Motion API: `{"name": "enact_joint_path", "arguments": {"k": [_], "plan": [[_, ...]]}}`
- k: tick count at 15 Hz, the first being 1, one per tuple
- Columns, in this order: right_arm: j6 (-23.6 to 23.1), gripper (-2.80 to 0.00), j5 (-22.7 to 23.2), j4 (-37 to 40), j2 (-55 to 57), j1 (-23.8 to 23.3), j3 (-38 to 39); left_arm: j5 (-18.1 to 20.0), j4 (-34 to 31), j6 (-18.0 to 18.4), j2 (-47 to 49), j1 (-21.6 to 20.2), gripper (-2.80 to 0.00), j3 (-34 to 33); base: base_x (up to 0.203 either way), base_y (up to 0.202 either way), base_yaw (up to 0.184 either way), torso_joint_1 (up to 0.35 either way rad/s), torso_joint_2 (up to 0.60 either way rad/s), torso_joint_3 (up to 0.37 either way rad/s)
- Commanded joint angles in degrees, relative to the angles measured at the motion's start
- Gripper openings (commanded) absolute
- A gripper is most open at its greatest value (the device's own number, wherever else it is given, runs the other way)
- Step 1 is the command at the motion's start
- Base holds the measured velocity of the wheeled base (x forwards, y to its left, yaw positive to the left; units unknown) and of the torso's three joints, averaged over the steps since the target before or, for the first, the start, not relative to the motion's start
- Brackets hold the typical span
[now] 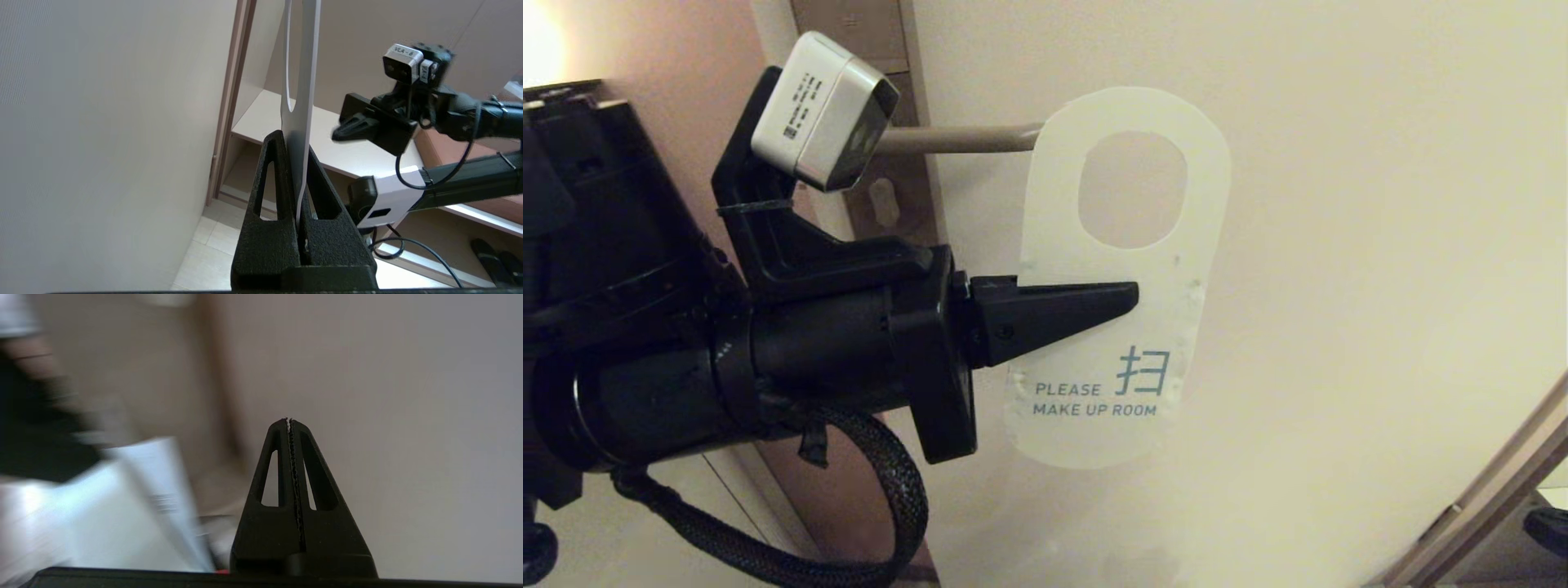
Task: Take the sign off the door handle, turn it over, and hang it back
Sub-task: Hand it to the other hand
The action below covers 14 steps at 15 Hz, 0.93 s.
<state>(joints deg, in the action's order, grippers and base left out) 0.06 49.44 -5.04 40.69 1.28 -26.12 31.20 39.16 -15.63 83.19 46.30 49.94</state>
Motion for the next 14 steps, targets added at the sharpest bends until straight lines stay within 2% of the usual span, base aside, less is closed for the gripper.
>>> {"name": "enact_joint_path", "arguments": {"k": [1,6,9,10,14], "plan": [[0.05,-2.8,4.52,-0.52,5.44,0.67,-0.97,0.18,0.22,-0.1,1.56,1.07,-2.8,1.13,0.0,0.0,0.0,0.0,0.0,0.0],[0.42,-2.8,5.33,-3.45,13.46,11.03,-4.66,0.18,0.27,-0.02,4.05,3.0,-2.8,2.73,0.0,0.0,0.0,0.0,0.0,0.0],[0.38,-2.8,5.31,-9.28,18.48,13.67,-4.99,0.18,0.31,0.07,6.08,3.1,-2.8,4.6,0.0,0.0,0.0,0.0,0.0,0.0],[0.46,0.0,5.31,-11.03,19.88,13.87,-5.02,0.16,0.31,0.07,6.65,3.1,-2.8,5.18,0.0,0.0,0.0,0.0,0.0,0.0],[0.55,0.0,5.48,-11.86,21.44,14.46,-4.99,0.1,0.31,0.07,7.6,3.98,-2.8,7.13,0.0,0.0,0.0,0.0,0.0,0.0]]}}
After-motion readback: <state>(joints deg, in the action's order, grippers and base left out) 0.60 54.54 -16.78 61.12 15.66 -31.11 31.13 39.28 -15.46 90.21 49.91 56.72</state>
